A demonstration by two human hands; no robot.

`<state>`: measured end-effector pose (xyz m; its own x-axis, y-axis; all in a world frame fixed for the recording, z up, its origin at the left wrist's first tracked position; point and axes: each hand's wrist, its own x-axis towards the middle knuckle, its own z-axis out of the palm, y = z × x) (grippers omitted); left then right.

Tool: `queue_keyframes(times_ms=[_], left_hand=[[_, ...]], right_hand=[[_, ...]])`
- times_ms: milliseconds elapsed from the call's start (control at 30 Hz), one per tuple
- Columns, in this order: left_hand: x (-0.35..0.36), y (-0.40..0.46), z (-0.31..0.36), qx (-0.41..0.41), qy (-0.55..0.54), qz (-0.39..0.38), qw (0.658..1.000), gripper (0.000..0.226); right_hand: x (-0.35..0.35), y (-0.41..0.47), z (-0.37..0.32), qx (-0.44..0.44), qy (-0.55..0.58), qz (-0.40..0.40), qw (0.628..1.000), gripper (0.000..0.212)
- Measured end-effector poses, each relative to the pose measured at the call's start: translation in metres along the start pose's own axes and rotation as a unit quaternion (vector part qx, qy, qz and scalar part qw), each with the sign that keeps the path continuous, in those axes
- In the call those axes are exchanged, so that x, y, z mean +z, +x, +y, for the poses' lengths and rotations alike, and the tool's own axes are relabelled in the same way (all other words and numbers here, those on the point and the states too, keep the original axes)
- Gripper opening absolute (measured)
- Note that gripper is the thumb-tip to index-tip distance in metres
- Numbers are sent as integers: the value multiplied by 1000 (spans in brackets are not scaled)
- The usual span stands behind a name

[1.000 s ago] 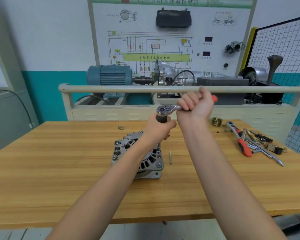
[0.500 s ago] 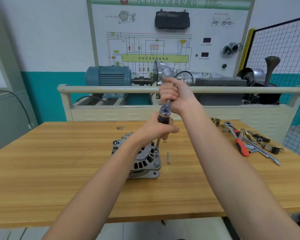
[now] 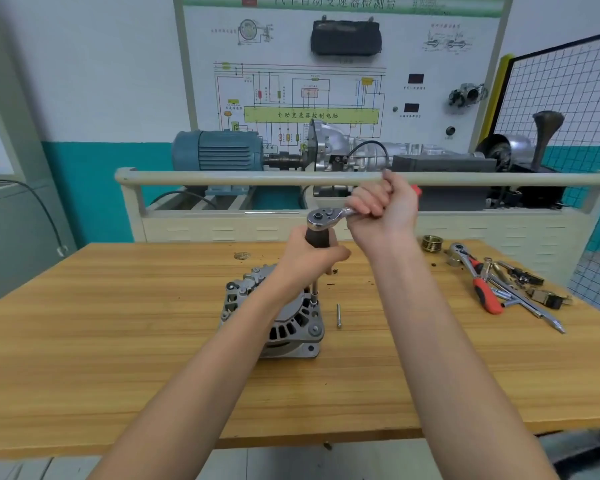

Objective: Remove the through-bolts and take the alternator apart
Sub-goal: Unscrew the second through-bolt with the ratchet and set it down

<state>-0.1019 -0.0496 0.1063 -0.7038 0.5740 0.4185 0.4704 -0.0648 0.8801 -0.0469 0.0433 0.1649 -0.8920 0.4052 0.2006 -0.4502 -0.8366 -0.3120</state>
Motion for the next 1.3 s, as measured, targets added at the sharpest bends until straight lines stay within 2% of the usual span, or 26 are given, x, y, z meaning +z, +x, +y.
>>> queue_keyframes(times_ms=[67, 100, 200, 267, 333, 433, 533, 600, 667, 767, 800, 867, 933, 967, 1067, 1133, 1167, 1233, 1300], left_hand=[[-7, -1, 3, 6, -2, -105, 994, 37], [-8, 0, 4, 4, -11, -139, 990, 39], [-8, 1, 6, -19, -47, -174, 983, 49], [-6, -1, 4, -29, -57, -143, 988, 55], [-3, -3, 1, -28, -60, -68, 996, 52], [9, -2, 1, -24, -34, 82, 996, 37], [18, 1, 1, -31, -52, 173, 983, 30], [18, 0, 1, -26, -36, 163, 986, 24], [14, -2, 2, -13, -6, 103, 995, 24], [5, -3, 8, 2, 28, -54, 998, 31], [2, -3, 10, 5, 30, -90, 995, 32], [-1, -2, 12, 6, 20, -114, 993, 35], [-1, -1, 11, -10, 6, -93, 996, 40], [0, -1, 10, -22, 3, -66, 998, 41], [9, 2, 8, -41, 1, 64, 997, 35], [17, 3, 6, -40, -12, 144, 989, 30], [20, 4, 5, -41, -28, 173, 984, 29], [24, 5, 2, -43, -50, 202, 977, 28], [24, 4, 2, -36, -41, 196, 979, 28]], right_hand=[[6, 18, -6, 156, -26, -29, 987, 49], [8, 26, -6, 208, -41, -37, 977, 49], [11, 33, -3, 253, -51, -48, 965, 47], [10, 27, 2, 194, -14, -36, 980, 47], [5, 14, 7, 62, 17, -5, 998, 46], [-3, -12, 17, -134, 24, 29, 990, 39], [-8, -23, 20, -180, 25, 9, 983, 40], [-8, -15, 12, -122, 20, -13, 992, 43], [-5, 3, -1, 7, 18, -26, 999, 50], [5, 29, -9, 218, -23, -47, 975, 52], [7, 36, -8, 263, -50, -56, 962, 53], [11, 44, -3, 299, -82, -71, 948, 56], [13, 41, 2, 274, -53, -62, 958, 52], [13, 36, 4, 233, -24, -39, 971, 49], [8, 16, 7, 8, 25, 54, 998, 40], [3, -4, 12, -128, 18, 73, 989, 38], [0, -13, 15, -168, 16, 65, 983, 38], [-7, -23, 17, -195, 16, 30, 980, 40], [-9, -17, 11, -150, 12, -9, 989, 44]])
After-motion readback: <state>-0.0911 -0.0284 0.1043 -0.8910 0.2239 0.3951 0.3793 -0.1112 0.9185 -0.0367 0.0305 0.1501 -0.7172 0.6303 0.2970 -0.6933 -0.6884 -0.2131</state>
